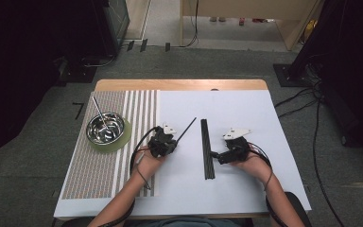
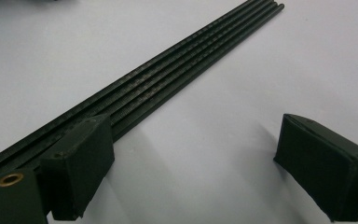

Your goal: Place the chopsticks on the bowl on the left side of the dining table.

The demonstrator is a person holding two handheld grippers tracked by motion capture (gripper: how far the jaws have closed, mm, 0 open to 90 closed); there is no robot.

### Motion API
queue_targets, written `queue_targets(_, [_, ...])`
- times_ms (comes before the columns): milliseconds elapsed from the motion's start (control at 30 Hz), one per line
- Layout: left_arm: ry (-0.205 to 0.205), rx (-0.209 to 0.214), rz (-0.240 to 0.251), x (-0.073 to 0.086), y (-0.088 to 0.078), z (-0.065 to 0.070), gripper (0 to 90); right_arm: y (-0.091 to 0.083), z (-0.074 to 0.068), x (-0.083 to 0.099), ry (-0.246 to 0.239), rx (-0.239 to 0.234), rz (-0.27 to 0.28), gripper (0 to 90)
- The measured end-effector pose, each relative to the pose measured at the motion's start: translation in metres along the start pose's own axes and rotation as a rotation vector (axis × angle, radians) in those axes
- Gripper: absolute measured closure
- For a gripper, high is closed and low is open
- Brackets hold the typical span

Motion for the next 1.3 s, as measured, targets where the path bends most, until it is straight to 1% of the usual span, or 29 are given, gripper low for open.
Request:
queue_targets(33, [-0.03, 0.035, -0.001, 0.0, 0.0, -0.003, 86.3, 0.0, 0.0, 0.0, 0.0, 0.0, 0.0, 10.9])
queue_targets(67, [-0.045, 0.05, -0.001, 0.0, 0.0, -0.005, 86.4, 0.0, 0.0, 0.0, 0.0, 0.0, 0.0, 10.9])
queue_targets(100, [-0.063, 0.062, -0.002, -0.001, -0.001, -0.006, 86.6, 0.0, 0.0, 0.0, 0.0, 0.0, 0.0, 10.9])
queue_targets(133, [-0.065, 0.059, -0.011, -0.001, -0.001, -0.007, 87.1, 0.0, 0.0, 0.0, 0.0, 0.0, 0.0, 10.9])
queue_targets(200, [-0.061, 0.064, -0.021, 0.0, -0.003, -0.007, 87.3, 0.0, 0.0, 0.0, -0.002, 0.0, 0.001, 10.9])
queue_targets(267, [-0.062, 0.072, -0.02, 0.0, -0.003, -0.008, 87.4, 0.0, 0.0, 0.0, -0.002, 0.0, 0.002, 10.9])
queue_targets(333, [-0.054, 0.075, -0.024, 0.0, -0.004, -0.008, 87.4, 0.0, 0.0, 0.0, -0.002, 0.0, 0.001, 10.9])
queue_targets(467, [-0.047, 0.087, -0.014, -0.001, -0.009, -0.008, 87.5, 0.0, 0.0, 0.0, -0.002, 0.0, 0.001, 10.9])
queue_targets(600, [-0.049, 0.095, -0.005, -0.002, -0.013, -0.009, 87.5, 0.0, 0.0, 0.0, 0.0, 0.0, 0.001, 10.9])
queue_targets(633, [-0.056, 0.101, 0.001, -0.002, -0.015, -0.01, 87.6, 0.0, 0.0, 0.0, -0.001, 0.0, 0.001, 10.9])
queue_targets(767, [-0.062, 0.116, 0.013, -0.002, -0.021, -0.013, 87.6, 0.0, 0.0, 0.0, -0.001, 0.0, 0.001, 10.9])
queue_targets(867, [-0.06, 0.112, 0.019, -0.002, -0.025, -0.016, 87.6, 0.0, 0.0, 0.0, -0.001, 0.0, 0.001, 10.9])
queue_targets(1000, [-0.064, 0.117, 0.028, -0.002, -0.03, -0.021, 87.6, 0.0, 0.0, 0.0, -0.002, 0.0, 0.003, 10.9])
queue_targets(1133, [-0.064, 0.123, 0.024, -0.001, -0.032, -0.024, 87.6, 0.0, 0.0, 0.0, -0.001, -0.001, 0.003, 10.9])
queue_targets(1233, [-0.051, 0.116, 0.017, 0.0, -0.035, -0.026, 87.6, 0.0, 0.0, 0.0, -0.002, -0.001, 0.003, 10.9])
queue_targets(1300, [-0.054, 0.117, 0.019, 0.0, -0.037, -0.028, 87.6, 0.0, 0.0, 0.0, -0.002, -0.001, 0.003, 10.9])
Point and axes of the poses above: each handheld gripper's, and its own axes: y roughly forward along the jaws, x roughly out of its underside, z roughly to its right, the point moved 4 cm from there along y, roughly forward along the jaws, and after that the axes turned 10 degrees about -z, right-handed, at the moved point
